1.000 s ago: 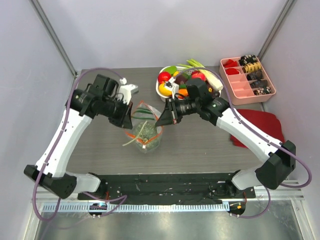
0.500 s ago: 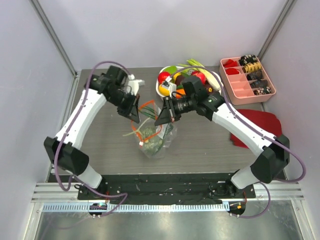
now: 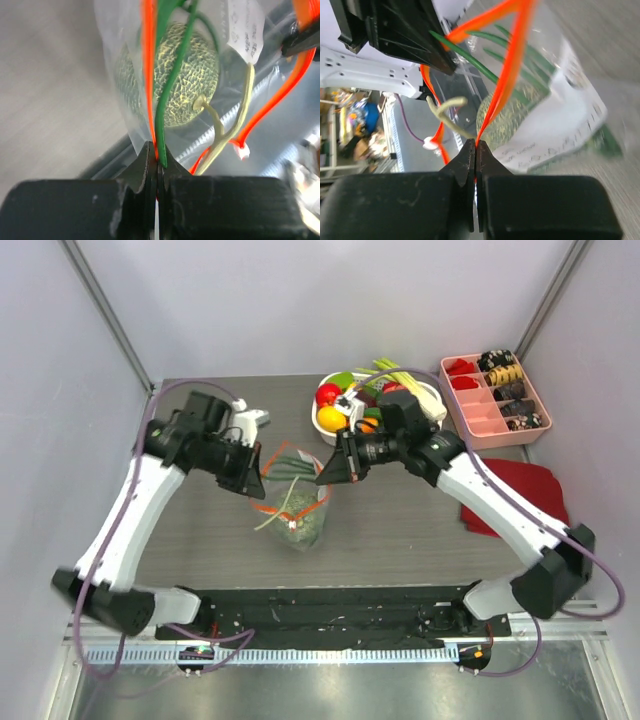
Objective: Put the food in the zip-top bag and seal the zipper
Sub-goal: Adjust the zipper food storage bag at the center of the board.
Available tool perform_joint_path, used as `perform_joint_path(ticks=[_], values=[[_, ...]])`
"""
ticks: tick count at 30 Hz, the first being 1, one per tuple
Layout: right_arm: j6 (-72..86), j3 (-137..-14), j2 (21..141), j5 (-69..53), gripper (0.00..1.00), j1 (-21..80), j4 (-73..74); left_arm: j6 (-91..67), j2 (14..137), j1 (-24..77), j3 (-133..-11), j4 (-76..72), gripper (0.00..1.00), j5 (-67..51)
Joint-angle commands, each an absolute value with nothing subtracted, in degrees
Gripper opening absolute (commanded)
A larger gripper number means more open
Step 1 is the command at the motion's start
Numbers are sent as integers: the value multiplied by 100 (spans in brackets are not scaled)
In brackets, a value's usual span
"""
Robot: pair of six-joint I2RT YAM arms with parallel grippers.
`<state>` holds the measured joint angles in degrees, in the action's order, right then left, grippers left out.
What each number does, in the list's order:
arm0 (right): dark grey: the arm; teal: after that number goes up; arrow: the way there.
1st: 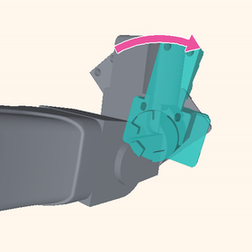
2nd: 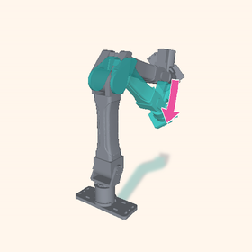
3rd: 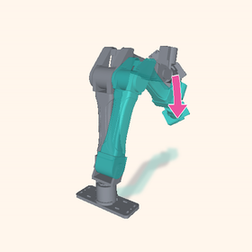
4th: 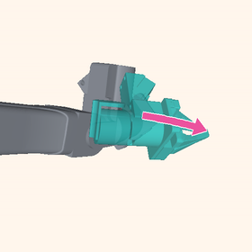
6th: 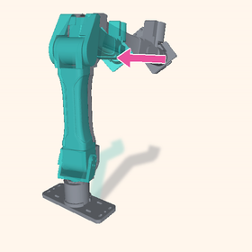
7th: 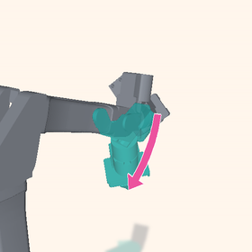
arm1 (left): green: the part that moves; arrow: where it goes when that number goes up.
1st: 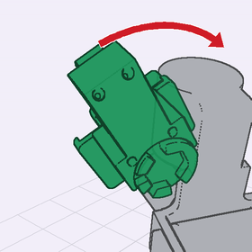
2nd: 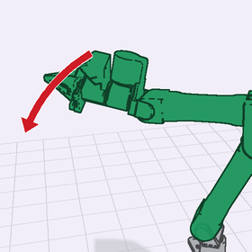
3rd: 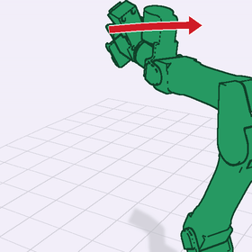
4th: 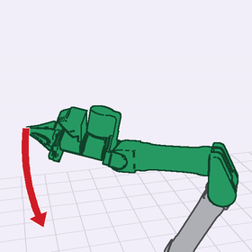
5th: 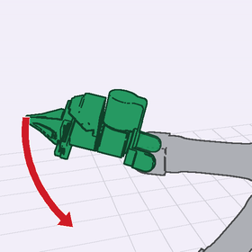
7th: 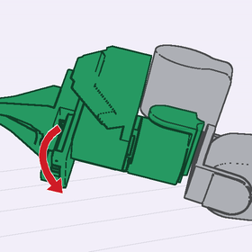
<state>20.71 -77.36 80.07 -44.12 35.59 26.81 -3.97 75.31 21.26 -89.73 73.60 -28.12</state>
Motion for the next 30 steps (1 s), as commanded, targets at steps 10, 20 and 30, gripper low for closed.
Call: perform_joint_path(ticks=[10,20,30], values=[[1459,-8042,8516,-4649,1,3551,3233,-430,8455,1811,-9476,8130,0,-3771],[151,-8278,8376,-3832,21,3568,3348,-484,8375,1811,-8744,7541,0,-3840],[-2459,-8517,7919,-4034,70,3770,2989,-264,8482,1819,-8842,7453,0,-3973]])
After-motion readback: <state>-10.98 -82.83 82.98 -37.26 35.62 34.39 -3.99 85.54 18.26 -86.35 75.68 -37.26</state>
